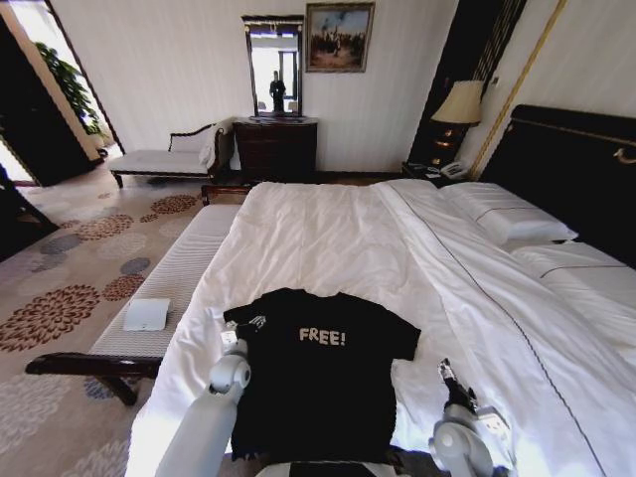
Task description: Fold the clothes on the bed.
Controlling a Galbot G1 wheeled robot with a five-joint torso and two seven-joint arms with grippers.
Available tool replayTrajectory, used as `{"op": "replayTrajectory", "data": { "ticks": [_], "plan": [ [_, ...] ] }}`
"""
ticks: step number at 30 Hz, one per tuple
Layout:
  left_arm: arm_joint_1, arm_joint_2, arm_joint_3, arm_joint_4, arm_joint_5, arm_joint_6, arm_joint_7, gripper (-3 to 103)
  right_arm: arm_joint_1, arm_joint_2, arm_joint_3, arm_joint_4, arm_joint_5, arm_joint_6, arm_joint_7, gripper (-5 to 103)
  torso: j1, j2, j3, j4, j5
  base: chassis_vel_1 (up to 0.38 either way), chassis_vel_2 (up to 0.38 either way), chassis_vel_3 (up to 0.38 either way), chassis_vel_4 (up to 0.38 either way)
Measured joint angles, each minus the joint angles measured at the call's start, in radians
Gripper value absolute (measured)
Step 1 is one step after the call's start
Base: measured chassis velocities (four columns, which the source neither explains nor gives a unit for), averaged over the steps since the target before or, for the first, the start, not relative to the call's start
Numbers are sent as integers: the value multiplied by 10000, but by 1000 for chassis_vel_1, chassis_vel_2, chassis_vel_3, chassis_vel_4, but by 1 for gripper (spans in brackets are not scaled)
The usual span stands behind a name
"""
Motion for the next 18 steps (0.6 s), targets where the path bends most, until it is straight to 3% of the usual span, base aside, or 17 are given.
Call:
{"op": "replayTrajectory", "data": {
  "ticks": [7,18],
  "plan": [
    [-853,-602,-107,897,-629,245,-709,100,-110,-44,93,18,33,103,2,100,0,0,0,2,-2,0,0,0,0],
    [-2299,-730,-756,2101,-1246,192,-1069,100,-206,-79,135,50,31,169,15,100,0,0,0,2,-3,0,0,0,0]
  ]
}}
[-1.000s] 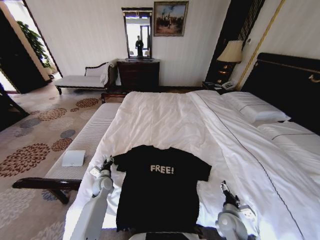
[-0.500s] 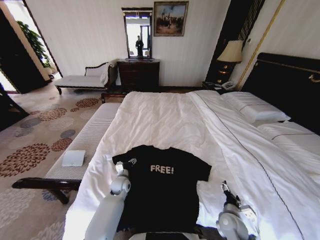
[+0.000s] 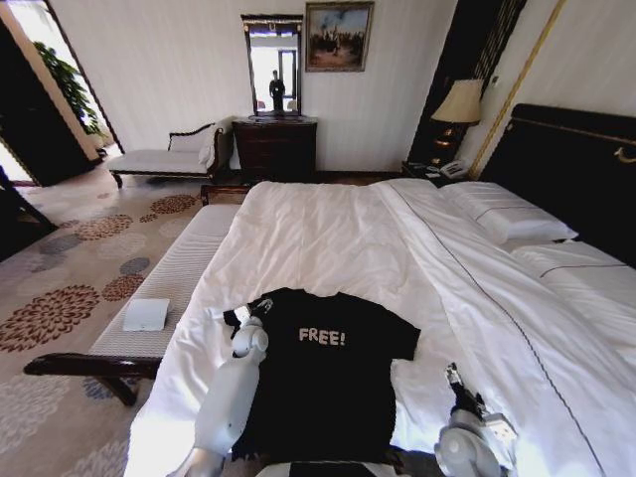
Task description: Fold the clothes on the bed.
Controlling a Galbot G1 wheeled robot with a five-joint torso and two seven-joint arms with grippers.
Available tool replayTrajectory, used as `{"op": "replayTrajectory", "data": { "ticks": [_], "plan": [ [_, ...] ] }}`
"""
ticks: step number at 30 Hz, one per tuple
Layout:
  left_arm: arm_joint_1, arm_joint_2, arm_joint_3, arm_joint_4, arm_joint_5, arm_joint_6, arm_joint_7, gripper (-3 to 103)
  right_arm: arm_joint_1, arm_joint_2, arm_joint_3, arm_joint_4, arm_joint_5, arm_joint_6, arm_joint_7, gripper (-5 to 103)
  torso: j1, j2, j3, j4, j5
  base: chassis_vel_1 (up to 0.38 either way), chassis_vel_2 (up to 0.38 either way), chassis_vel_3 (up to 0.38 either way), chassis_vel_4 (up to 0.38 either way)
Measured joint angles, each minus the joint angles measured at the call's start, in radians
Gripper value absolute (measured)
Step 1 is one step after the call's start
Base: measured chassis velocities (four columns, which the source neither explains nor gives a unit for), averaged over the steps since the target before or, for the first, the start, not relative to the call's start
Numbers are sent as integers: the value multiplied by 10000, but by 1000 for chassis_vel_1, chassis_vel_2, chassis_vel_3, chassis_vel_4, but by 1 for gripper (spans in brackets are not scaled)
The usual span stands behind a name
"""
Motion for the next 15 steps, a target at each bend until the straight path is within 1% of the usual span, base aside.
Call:
{"op": "replayTrajectory", "data": {
  "ticks": [1,5,7,9,11,13,14,15],
  "plan": [
    [0,0,0,0,0,0,0,100,0,0,0,0,0,0,0,100,0,0,0,0,0,0,0,0,0],
    [-368,168,-386,618,-98,-207,-149,100,42,-18,-45,15,-4,0,17,100,1,0,0,0,0,0,0,0,0],
    [-384,234,-467,634,-153,-260,-162,100,57,-24,-58,15,-6,0,20,100,1,0,1,1,0,0,0,0,0],
    [-259,417,-626,305,-363,-324,-181,100,81,-26,-108,12,-33,-3,23,100,1,0,0,1,-1,0,0,0,0],
    [121,598,-634,-465,-587,-287,-126,100,100,-4,-159,12,-57,-8,24,100,1,0,-1,2,-2,0,0,0,0],
    [597,720,-504,-1267,-662,-156,1,100,117,26,-195,21,-71,-15,26,100,0,0,-2,2,2,0,0,0,0],
    [1135,803,-292,-1942,-514,9,175,100,128,51,-212,30,-77,-18,28,100,-1,1,-2,1,1,0,0,0,0],
    [1135,803,-292,-1942,-514,9,175,100,128,51,-212,30,-77,-18,28,100,-1,1,-2,1,1,0,0,0,0]
  ]
}}
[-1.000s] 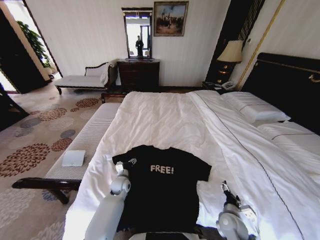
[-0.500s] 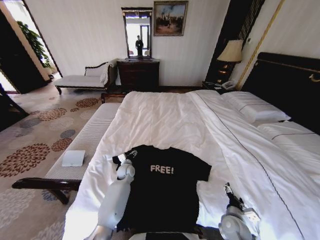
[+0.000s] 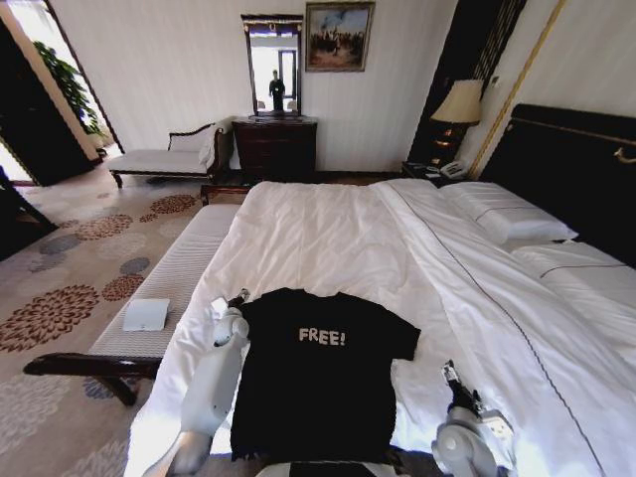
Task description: Fold the clothes on the bed.
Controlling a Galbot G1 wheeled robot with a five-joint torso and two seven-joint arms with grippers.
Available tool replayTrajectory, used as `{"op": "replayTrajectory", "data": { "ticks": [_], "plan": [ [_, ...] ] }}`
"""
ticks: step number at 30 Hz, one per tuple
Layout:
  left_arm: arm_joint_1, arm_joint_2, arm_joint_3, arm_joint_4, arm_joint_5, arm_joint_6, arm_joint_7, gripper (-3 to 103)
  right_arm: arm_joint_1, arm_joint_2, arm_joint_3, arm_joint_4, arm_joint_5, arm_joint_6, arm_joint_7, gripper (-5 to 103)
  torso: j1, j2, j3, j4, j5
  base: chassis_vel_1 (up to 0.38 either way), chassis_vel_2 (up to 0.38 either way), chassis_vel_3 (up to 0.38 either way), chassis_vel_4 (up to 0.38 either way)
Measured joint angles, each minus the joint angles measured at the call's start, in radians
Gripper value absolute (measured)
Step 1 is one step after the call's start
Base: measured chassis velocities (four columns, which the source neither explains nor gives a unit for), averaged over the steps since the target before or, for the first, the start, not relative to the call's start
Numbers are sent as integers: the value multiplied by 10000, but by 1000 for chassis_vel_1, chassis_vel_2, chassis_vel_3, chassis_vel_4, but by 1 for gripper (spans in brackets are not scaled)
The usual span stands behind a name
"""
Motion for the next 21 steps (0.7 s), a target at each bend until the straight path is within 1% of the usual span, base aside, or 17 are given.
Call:
{"op": "replayTrajectory", "data": {
  "ticks": [2,4,5,7,10,12,13,14,15,19,21],
  "plan": [
    [417,1,198,-391,432,124,121,100,1,16,-5,13,-4,-1,1,100,0,0,1,2,-1,0,0,0,0],
    [816,-212,492,-462,1290,251,125,100,-36,16,5,41,-5,-1,1,100,-2,1,0,1,-1,0,0,0,0],
    [816,-212,492,-462,1290,251,125,100,-36,16,5,41,-5,-1,1,100,-2,1,0,1,-1,0,0,0,0],
    [813,-444,589,-171,1507,341,-54,100,-79,2,58,69,0,0,1,100,-1,1,0,-2,-1,0,0,0,0],
    [624,-638,629,177,1510,458,-232,100,-137,-16,112,97,18,1,1,100,-1,0,1,-2,-1,0,0,0,0],
    [187,-766,665,680,1533,837,-495,100,-193,-27,164,102,31,20,0,100,-1,0,0,-4,0,0,0,0,0],
    [40,-784,665,856,1555,930,-578,100,-201,-28,173,102,33,26,0,100,-1,0,1,-3,0,0,0,0,0],
    [40,-784,665,856,1555,930,-578,100,-201,-28,173,102,33,26,0,100,-1,0,1,-3,0,0,0,0,0],
    [-245,-816,637,1191,1579,1022,-691,100,-210,-29,184,102,40,35,0,100,-1,0,1,-1,-1,0,0,0,0],
    [-1091,-847,383,2050,1508,1087,-958,100,-199,-63,196,101,67,44,0,100,0,0,2,-2,-1,0,0,0,0],
    [-1212,-840,326,2152,1491,1113,-1028,100,-188,-74,197,95,73,44,0,100,0,0,3,-2,0,0,0,0,0]
  ]
}}
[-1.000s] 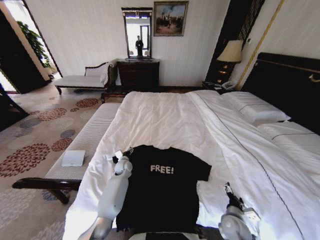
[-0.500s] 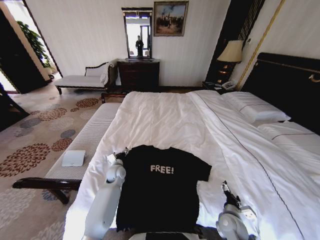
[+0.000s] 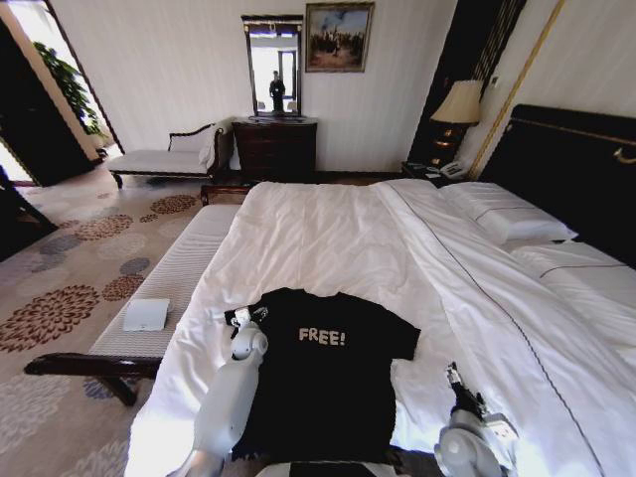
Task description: Fold the clothes on the bed.
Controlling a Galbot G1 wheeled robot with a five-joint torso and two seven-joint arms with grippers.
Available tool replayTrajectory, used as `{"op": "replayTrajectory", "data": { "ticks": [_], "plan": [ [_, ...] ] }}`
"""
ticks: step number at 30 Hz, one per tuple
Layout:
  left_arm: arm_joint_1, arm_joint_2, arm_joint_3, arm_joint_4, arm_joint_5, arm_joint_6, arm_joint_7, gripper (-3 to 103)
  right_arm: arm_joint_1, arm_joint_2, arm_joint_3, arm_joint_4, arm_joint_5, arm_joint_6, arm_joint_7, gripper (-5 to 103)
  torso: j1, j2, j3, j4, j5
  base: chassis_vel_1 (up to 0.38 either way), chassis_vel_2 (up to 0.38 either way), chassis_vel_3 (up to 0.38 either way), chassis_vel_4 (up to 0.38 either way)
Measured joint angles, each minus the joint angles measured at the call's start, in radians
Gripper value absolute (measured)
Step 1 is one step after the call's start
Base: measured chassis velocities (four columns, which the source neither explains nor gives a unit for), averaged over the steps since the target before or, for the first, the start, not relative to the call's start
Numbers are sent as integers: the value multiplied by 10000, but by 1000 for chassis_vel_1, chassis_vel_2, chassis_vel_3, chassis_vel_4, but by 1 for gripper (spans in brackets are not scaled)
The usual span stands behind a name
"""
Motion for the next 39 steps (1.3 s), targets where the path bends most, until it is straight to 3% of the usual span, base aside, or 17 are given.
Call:
{"op": "replayTrajectory", "data": {
  "ticks": [5,9,13,14,18,19,21,24,25,27,31,36,39],
  "plan": [
    [-330,131,-299,220,-78,131,-372,100,74,-59,-26,-90,21,3,1,100,0,0,0,1,0,0,0,0,0],
    [-308,292,-462,-219,-279,-220,-404,100,141,-108,-75,-160,37,3,1,100,0,-1,0,3,-2,0,0,0,0],
    [175,633,-593,-2268,-1170,-987,-268,100,311,-294,-145,-227,247,5,1,100,1,0,-1,-1,1,0,0,0,0],
    [175,633,-593,-2268,-1170,-987,-268,100,311,-294,-145,-227,247,5,1,100,1,0,-1,-1,1,0,0,0,0],
    [1001,1152,-990,-4609,-2453,-1058,-359,100,527,-681,-228,-266,691,-12,-30,100,1,0,-2,-2,1,0,0,0,0],
    [1001,1152,-990,-4609,-2453,-1058,-359,100,527,-681,-228,-266,691,-12,-30,100,1,0,-2,-2,1,0,0,0,0],
    [1855,1627,-1469,-5655,-2765,-1054,-335,100,646,-990,-317,-278,1004,-60,-173,100,1,0,-2,-1,0,0,0,0,0],
    [2652,1899,-1939,-6128,-2795,-1065,-295,100,730,-1257,-401,-318,1282,-93,-381,100,0,0,-1,5,0,0,0,0,0],
    [3536,1959,-2490,-6501,-2859,-1080,-265,100,832,-1557,-525,-397,1616,-107,-620,100,0,0,-2,4,-3,0,0,0,0],
    [3913,1945,-2718,-6661,-2910,-1080,-256,100,880,-1669,-579,-438,1735,-110,-708,100,0,0,-2,5,-5,0,0,0,0],
    [5908,1573,-3800,-7714,-3233,-1033,-8,100,1355,-2251,-929,-858,2340,-62,-1249,100,-1,0,-2,7,-1,0,0,0,0],
    [6417,1458,-3885,-8159,-3010,-1030,245,100,1568,-2304,-965,-947,2946,-104,-1375,100,-1,0,-2,-3,-1,0,0,0,0],
    [6872,1479,-3847,-8643,-3126,-1020,611,100,1670,-2297,-975,-678,4079,-869,-1359,100,0,0,-1,2,0,0,0,0,0]
  ]
}}
